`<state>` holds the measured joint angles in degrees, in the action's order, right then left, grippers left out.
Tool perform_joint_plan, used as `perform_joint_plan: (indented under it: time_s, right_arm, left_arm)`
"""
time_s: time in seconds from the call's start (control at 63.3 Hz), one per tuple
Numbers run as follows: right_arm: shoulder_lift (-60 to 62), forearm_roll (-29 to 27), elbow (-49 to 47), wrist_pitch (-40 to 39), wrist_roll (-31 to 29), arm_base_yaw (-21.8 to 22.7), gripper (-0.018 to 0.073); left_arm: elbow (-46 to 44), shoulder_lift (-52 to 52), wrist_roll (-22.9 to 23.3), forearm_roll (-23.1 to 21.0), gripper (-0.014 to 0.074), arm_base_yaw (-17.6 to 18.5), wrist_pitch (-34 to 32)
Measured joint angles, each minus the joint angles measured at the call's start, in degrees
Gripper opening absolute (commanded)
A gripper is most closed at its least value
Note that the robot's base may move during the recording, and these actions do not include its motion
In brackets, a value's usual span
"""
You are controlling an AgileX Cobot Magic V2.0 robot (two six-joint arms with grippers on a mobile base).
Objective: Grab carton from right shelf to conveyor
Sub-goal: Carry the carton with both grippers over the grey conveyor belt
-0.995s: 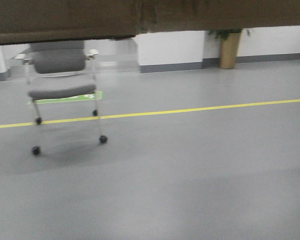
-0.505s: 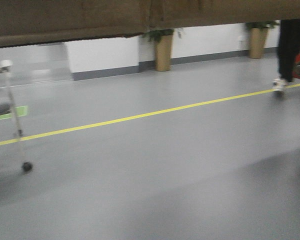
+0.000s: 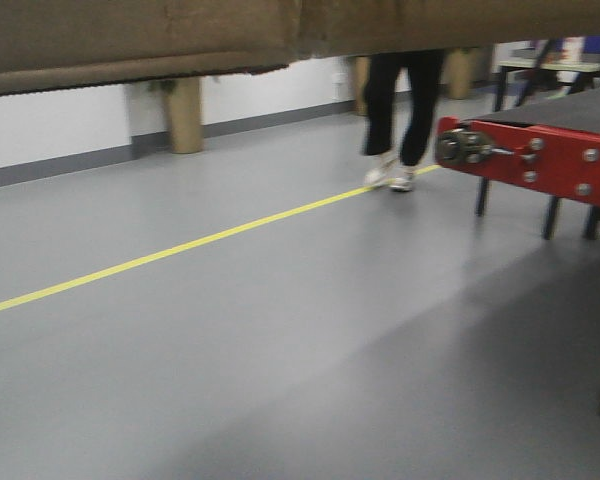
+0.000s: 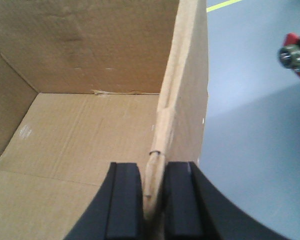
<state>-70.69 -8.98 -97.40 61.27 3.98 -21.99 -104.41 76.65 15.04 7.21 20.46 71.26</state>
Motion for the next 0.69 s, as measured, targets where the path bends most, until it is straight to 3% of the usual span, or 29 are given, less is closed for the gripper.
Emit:
perform_joint_plan:
  time_s: [0.695]
  right_arm:
    - [0.0, 0.0, 0.12, -0.08, -0.12, 0.0, -0.0067]
  left_arm:
    - [0.0, 0.0, 0.0, 0.04, -0.0018, 0.0, -0.08]
